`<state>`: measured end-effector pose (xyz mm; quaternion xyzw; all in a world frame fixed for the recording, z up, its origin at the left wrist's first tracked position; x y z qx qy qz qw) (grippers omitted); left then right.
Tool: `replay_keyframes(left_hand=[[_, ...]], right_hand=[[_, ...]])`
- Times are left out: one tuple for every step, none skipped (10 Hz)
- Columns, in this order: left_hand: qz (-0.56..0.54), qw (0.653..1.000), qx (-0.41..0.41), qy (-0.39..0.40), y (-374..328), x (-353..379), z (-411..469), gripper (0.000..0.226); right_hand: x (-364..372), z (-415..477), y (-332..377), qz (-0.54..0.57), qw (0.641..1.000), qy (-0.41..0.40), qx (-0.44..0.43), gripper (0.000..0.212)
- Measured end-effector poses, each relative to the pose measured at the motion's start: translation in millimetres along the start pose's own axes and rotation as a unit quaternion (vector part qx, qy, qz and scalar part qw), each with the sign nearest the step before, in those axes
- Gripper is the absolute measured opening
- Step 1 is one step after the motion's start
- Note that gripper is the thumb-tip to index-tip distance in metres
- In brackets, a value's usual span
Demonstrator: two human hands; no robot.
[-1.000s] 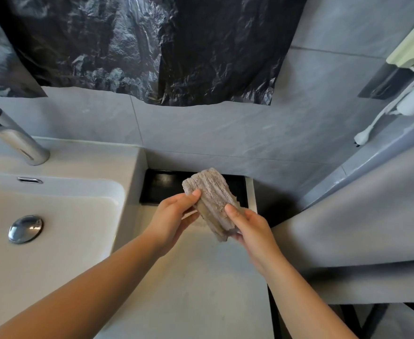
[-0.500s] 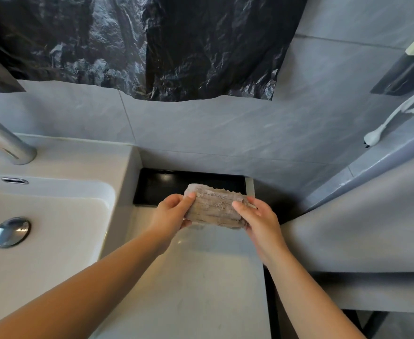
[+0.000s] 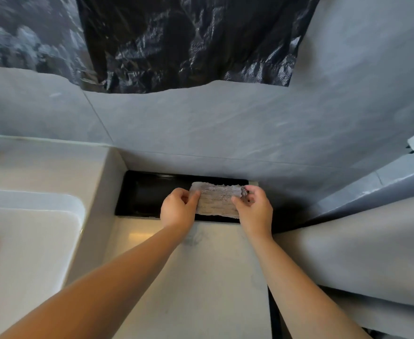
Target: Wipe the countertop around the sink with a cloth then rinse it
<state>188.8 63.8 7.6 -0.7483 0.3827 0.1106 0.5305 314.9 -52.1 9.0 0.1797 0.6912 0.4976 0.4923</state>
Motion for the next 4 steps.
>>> replay_keyframes(left_hand=[[0.049, 0.999, -0.012, 0.005, 3.4, 7.7, 12.2, 0.033], [0.115, 0.993, 0.007, -0.007, 5.4, 10.6, 17.7, 0.034], [0.118, 0.993, 0.008, 0.001, 2.9, 9.2, 17.0, 0.033], [0.089, 0.996, 0.007, -0.002, 0.1, 2.5, 12.6, 0.033]], right_hand=[[9.1, 9.4, -6.3, -0.055, 0.998, 0.002, -0.025, 0.036], [16.7, 12.4, -12.4, -0.120, 0.991, 0.008, -0.050, 0.034], [18.4, 12.1, -8.6, -0.171, 0.983, 0.014, -0.064, 0.036], [12.7, 6.6, -1.5, -0.167, 0.983, 0.004, -0.075, 0.044]])
Point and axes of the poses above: each hand's wrist, its own z-axis towards the middle knuckle, its own x-axis out of the palm, y = z × x, the point moved 1 cm from there along z, towards the middle knuckle, and after that the axes turned 9 degrees about -x, right-handed, at the moved point
